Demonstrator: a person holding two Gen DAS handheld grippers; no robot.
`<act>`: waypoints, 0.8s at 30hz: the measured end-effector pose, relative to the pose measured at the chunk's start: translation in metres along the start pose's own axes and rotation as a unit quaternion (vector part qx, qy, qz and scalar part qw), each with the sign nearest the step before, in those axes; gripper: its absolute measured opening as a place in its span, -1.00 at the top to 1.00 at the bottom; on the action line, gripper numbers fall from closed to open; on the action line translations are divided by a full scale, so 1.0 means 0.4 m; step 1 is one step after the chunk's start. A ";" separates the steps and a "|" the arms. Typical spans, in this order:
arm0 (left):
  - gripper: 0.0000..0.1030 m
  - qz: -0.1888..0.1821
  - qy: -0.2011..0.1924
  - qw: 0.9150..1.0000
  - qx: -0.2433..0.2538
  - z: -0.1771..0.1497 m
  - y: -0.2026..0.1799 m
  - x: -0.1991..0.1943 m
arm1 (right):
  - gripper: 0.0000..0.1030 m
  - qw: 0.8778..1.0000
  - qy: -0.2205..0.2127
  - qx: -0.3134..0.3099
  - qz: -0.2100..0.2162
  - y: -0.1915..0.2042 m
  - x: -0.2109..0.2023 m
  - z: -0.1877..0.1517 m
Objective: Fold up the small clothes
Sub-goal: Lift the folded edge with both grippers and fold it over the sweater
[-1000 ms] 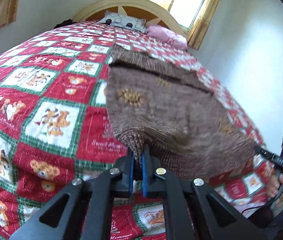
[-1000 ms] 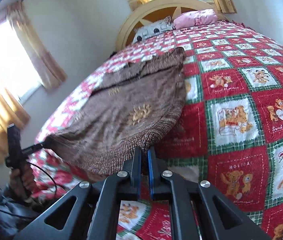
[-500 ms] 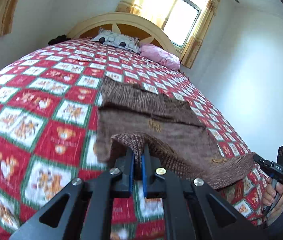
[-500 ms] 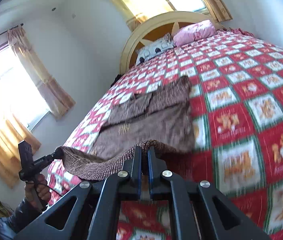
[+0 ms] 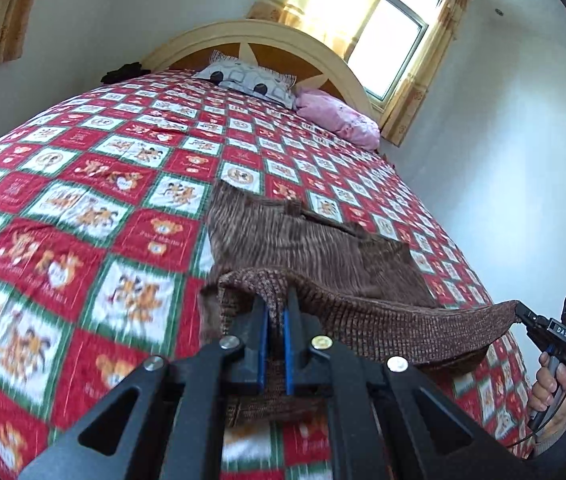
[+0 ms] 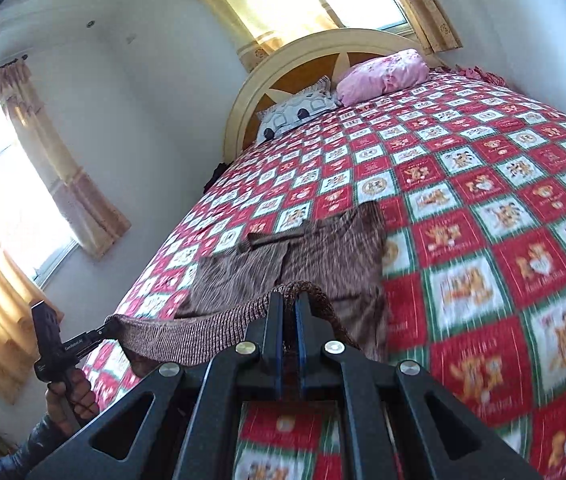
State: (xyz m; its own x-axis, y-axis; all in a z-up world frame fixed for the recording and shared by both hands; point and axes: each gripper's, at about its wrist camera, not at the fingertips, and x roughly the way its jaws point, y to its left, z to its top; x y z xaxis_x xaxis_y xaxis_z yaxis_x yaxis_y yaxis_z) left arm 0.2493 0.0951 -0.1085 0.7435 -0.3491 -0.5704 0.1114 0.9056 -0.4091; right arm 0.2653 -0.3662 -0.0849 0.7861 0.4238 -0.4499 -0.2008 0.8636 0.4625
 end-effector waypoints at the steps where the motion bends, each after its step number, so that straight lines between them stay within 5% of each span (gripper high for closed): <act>1: 0.87 0.001 0.001 1.000 0.000 0.014 0.001 0.015 | 0.92 1.000 0.001 0.000 -0.004 -0.004 0.023 0.018; 24: 0.87 0.041 0.067 0.997 -0.002 0.201 0.043 0.365 | 0.92 0.993 0.066 0.032 -0.088 -0.148 0.416 0.175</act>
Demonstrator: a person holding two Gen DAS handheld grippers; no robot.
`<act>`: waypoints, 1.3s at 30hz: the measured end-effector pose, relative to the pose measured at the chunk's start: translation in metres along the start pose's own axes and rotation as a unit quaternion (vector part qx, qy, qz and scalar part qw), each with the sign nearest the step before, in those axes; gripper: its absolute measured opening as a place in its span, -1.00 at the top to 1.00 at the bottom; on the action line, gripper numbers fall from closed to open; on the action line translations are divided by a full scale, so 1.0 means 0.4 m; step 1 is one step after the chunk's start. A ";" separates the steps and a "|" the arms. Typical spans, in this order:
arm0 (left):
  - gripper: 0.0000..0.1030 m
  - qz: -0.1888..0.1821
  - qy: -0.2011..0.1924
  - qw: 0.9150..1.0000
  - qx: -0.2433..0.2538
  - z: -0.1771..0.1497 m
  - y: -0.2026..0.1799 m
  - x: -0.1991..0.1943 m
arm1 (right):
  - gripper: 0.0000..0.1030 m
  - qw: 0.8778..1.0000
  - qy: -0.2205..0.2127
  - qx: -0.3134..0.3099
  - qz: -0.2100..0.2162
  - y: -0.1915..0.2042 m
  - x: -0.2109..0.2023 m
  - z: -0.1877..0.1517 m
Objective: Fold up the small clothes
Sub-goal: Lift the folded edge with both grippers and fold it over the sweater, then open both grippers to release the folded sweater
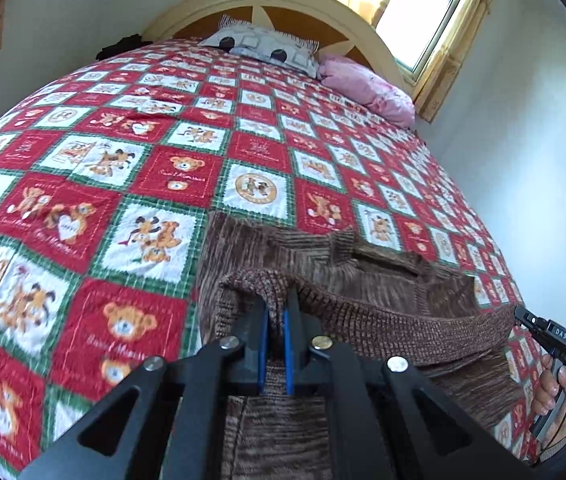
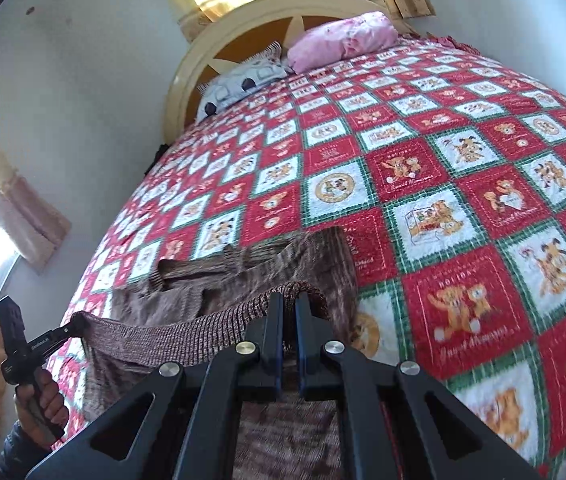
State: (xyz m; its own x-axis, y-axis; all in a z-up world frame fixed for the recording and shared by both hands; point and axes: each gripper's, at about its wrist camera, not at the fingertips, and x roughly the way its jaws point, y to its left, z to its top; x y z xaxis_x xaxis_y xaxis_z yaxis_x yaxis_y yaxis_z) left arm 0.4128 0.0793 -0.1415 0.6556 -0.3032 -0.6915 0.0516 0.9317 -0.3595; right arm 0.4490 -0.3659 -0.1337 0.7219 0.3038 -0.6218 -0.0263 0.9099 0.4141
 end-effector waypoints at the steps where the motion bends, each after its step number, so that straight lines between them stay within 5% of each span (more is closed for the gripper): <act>1: 0.87 0.002 0.003 1.000 0.000 0.004 0.004 0.015 | 0.92 1.000 0.004 0.002 -0.005 -0.007 0.022 0.008; 8: 0.86 0.009 0.018 1.000 0.006 0.030 0.022 0.087 | 0.92 0.999 0.031 0.000 -0.027 -0.027 0.134 0.041; 14: 0.56 0.045 0.019 0.999 0.017 0.035 0.028 0.089 | 0.78 0.996 0.024 -0.038 -0.071 -0.005 0.124 0.035; 16: 0.01 0.071 -0.007 0.996 0.046 0.019 0.023 0.034 | 0.56 0.993 0.017 -0.089 -0.078 0.042 0.086 0.015; 19: -0.46 0.082 -0.036 0.993 0.083 -0.022 0.013 -0.039 | 0.31 0.987 0.038 -0.150 -0.044 0.114 0.064 -0.030; 22: -0.46 0.069 -0.013 0.992 0.109 -0.053 -0.008 -0.052 | 0.31 0.976 0.111 -0.189 0.002 0.186 0.106 -0.092; 25: -0.46 0.092 0.032 0.982 0.159 -0.079 -0.059 0.006 | 0.31 0.960 0.158 -0.233 -0.010 0.249 0.193 -0.130; 29: -0.46 0.123 0.079 0.974 0.176 -0.062 -0.083 0.120 | 0.31 0.961 0.152 -0.230 -0.030 0.285 0.266 -0.086; 35: -0.47 0.198 0.015 0.974 0.113 0.085 -0.026 0.146 | 0.26 0.977 0.080 -0.180 -0.080 0.257 0.284 0.028; 39: -0.47 0.216 -0.014 0.975 0.042 0.129 0.047 0.105 | 0.11 0.983 0.070 -0.157 -0.062 0.220 0.240 0.014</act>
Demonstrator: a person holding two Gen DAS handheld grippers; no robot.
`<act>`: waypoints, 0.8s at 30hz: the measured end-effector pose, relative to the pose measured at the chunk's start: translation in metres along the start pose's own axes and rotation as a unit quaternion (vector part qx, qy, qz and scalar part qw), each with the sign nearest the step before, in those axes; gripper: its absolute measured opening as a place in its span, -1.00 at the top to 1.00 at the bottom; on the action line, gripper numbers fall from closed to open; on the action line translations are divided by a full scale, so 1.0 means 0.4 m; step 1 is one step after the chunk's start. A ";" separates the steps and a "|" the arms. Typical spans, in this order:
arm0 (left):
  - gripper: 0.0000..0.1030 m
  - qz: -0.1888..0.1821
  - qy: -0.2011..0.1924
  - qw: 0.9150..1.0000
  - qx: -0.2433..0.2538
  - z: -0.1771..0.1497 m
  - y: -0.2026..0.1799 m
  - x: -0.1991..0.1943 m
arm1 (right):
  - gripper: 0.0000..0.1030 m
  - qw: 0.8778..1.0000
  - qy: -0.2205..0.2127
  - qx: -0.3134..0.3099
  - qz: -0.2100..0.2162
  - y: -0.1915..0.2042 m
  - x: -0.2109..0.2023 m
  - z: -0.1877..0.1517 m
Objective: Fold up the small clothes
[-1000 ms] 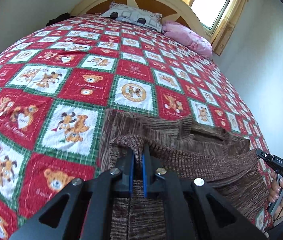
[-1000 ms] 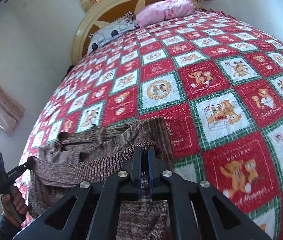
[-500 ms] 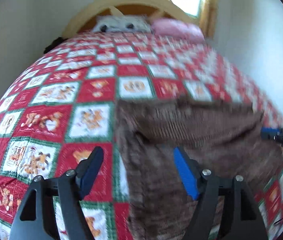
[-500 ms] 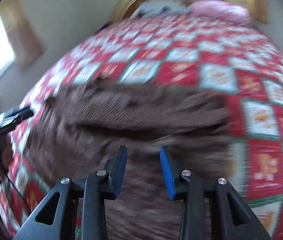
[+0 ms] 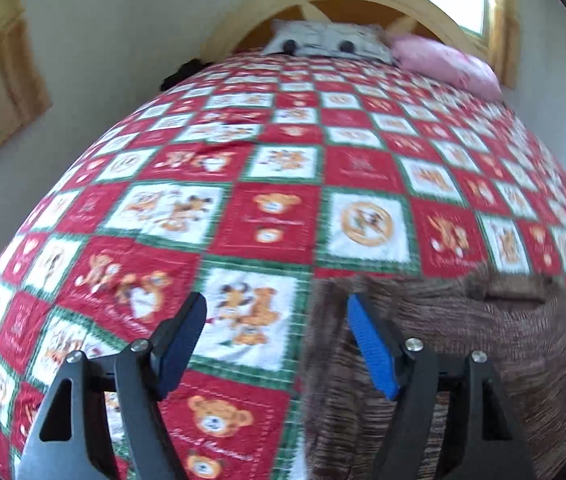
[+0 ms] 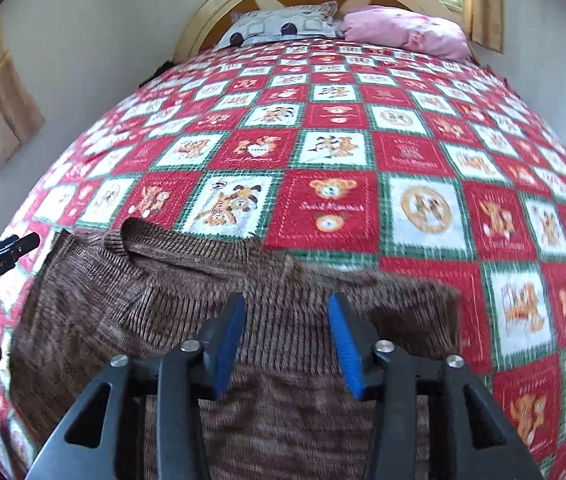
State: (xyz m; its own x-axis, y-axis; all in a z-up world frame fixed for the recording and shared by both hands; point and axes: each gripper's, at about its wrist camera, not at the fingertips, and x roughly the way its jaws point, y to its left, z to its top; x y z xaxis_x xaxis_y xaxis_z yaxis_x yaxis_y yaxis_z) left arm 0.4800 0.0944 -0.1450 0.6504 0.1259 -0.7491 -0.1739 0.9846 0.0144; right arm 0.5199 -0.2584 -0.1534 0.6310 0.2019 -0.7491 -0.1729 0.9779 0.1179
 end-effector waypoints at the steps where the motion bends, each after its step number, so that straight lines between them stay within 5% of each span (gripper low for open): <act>1: -0.47 -0.001 -0.004 1.000 -0.001 -0.012 0.008 -0.009 | 0.11 1.000 0.000 -0.003 0.001 -0.002 -0.013 -0.019; 12: -0.48 -0.033 0.046 0.996 0.068 -0.277 -0.010 -0.129 | 0.11 1.000 -0.007 0.000 -0.019 -0.085 -0.234 -0.302; 17: -0.48 -0.035 0.055 0.996 0.056 -0.335 -0.005 -0.146 | 0.11 0.999 0.007 0.033 -0.016 -0.114 -0.255 -0.376; 20: -0.52 -0.032 0.052 0.997 0.049 -0.345 0.003 -0.153 | 0.44 0.999 0.005 0.027 -0.017 -0.098 -0.258 -0.387; 24: -0.88 -0.018 0.062 0.997 0.041 -0.352 0.035 -0.132 | 0.47 0.998 0.024 0.044 -0.027 -0.097 -0.250 -0.404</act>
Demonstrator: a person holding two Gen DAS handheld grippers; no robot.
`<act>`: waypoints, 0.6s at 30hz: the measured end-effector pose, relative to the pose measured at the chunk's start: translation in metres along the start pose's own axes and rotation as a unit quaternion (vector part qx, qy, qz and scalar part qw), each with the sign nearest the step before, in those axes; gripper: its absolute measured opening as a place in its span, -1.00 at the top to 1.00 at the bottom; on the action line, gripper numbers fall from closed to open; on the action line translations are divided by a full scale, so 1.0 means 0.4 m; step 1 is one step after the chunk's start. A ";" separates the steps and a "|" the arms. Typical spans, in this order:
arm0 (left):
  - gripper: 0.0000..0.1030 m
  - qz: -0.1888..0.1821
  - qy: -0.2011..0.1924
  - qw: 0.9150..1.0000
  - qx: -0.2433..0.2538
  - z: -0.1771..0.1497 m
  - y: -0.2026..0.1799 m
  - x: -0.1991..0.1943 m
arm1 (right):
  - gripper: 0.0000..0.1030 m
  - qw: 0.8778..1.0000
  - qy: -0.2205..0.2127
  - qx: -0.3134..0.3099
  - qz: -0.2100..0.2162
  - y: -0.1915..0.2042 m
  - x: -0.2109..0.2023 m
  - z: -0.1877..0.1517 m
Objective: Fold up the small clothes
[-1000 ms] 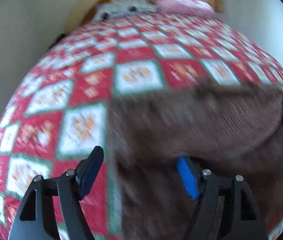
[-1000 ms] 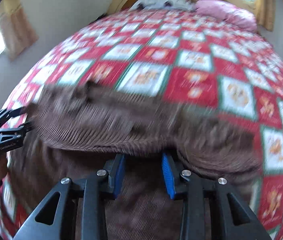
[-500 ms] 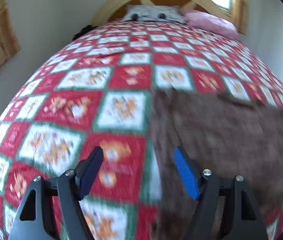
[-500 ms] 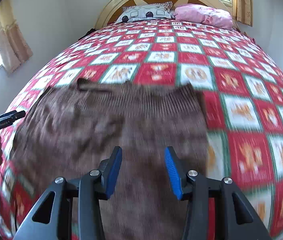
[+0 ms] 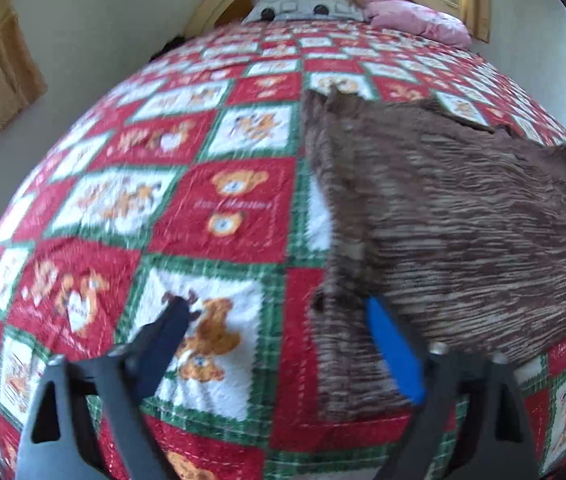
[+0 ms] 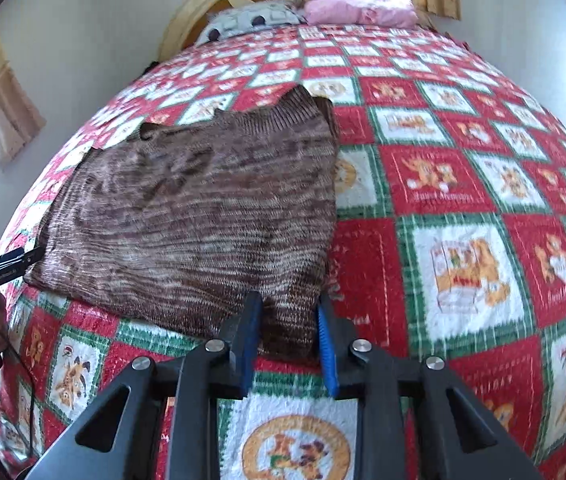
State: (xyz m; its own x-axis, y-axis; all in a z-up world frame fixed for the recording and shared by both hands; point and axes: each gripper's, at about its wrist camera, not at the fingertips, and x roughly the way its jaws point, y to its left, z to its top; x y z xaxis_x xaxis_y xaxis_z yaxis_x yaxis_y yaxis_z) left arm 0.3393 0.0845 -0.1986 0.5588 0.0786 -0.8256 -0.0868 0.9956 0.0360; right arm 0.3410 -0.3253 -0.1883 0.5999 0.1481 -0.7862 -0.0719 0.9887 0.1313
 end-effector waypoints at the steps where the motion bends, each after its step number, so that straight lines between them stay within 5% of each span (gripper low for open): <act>1: -0.92 -0.008 0.004 1.000 -0.012 -0.003 0.013 0.002 | 0.48 1.000 -0.001 0.001 -0.002 -0.001 -0.004 -0.008; 8: -0.93 0.007 -0.010 1.000 -0.016 -0.039 0.030 -0.015 | 0.47 0.998 -0.038 -0.023 -0.048 0.043 -0.063 0.004; 12: -0.94 0.009 -0.006 1.000 -0.028 -0.051 0.037 -0.020 | 0.47 0.995 -0.077 -0.065 -0.020 0.121 -0.075 0.049; 18: -0.95 0.012 -0.010 1.000 -0.020 -0.065 0.037 -0.029 | 0.47 0.997 -0.009 -0.067 -0.032 0.136 0.041 0.025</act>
State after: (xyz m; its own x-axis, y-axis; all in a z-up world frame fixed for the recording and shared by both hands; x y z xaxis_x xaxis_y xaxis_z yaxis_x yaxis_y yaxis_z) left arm 0.3100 0.0971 -0.2033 0.5720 0.1046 -0.8136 -0.1340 0.9904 0.0331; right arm 0.3547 -0.2692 -0.1880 0.6213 0.0856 -0.7789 -0.1385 0.9904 -0.0016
